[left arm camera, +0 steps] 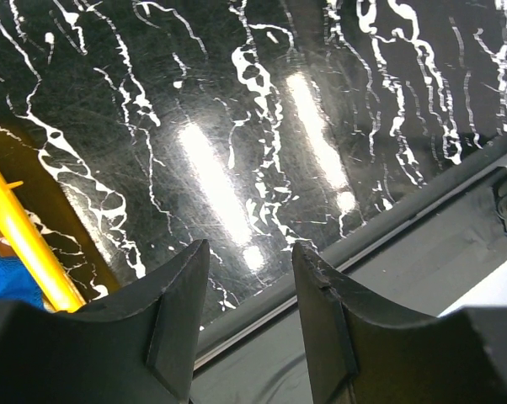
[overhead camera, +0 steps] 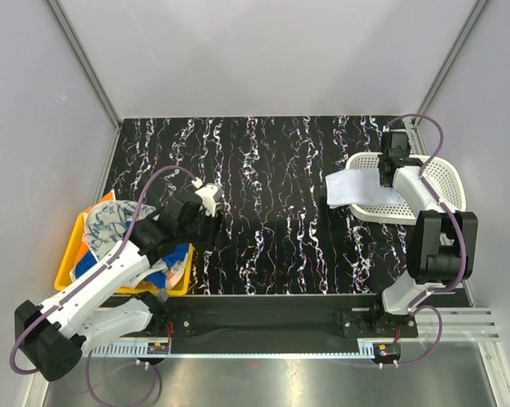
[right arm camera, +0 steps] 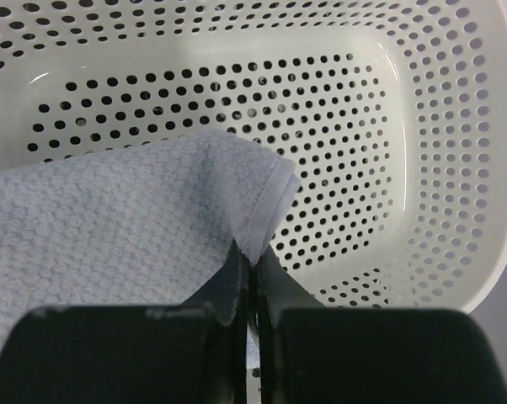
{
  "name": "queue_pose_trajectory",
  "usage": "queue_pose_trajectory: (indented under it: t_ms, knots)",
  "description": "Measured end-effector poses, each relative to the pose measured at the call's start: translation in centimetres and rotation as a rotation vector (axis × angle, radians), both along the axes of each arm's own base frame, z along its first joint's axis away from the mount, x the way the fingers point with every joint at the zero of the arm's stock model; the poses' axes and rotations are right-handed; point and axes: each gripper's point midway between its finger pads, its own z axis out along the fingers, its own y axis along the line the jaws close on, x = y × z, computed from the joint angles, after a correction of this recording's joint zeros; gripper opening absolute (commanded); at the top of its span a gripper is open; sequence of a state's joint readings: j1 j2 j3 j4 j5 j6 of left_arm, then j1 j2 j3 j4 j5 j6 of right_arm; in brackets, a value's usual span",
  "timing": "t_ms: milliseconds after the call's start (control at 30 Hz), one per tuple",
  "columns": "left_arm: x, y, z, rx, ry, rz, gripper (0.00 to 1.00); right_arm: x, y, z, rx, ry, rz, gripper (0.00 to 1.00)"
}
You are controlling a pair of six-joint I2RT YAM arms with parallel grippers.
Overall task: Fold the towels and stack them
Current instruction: Neatly place the folded towel into the bin
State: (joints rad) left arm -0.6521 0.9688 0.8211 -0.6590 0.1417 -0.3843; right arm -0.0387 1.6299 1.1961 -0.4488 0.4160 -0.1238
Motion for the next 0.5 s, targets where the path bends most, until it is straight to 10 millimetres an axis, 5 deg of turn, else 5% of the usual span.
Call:
queue_pose_trajectory:
  t_ms: [500]
  knots:
    - [-1.0,-0.2,1.3,-0.059,-0.030,-0.039,0.51,1.8,-4.9,-1.1,-0.152,-0.007,-0.090,0.00]
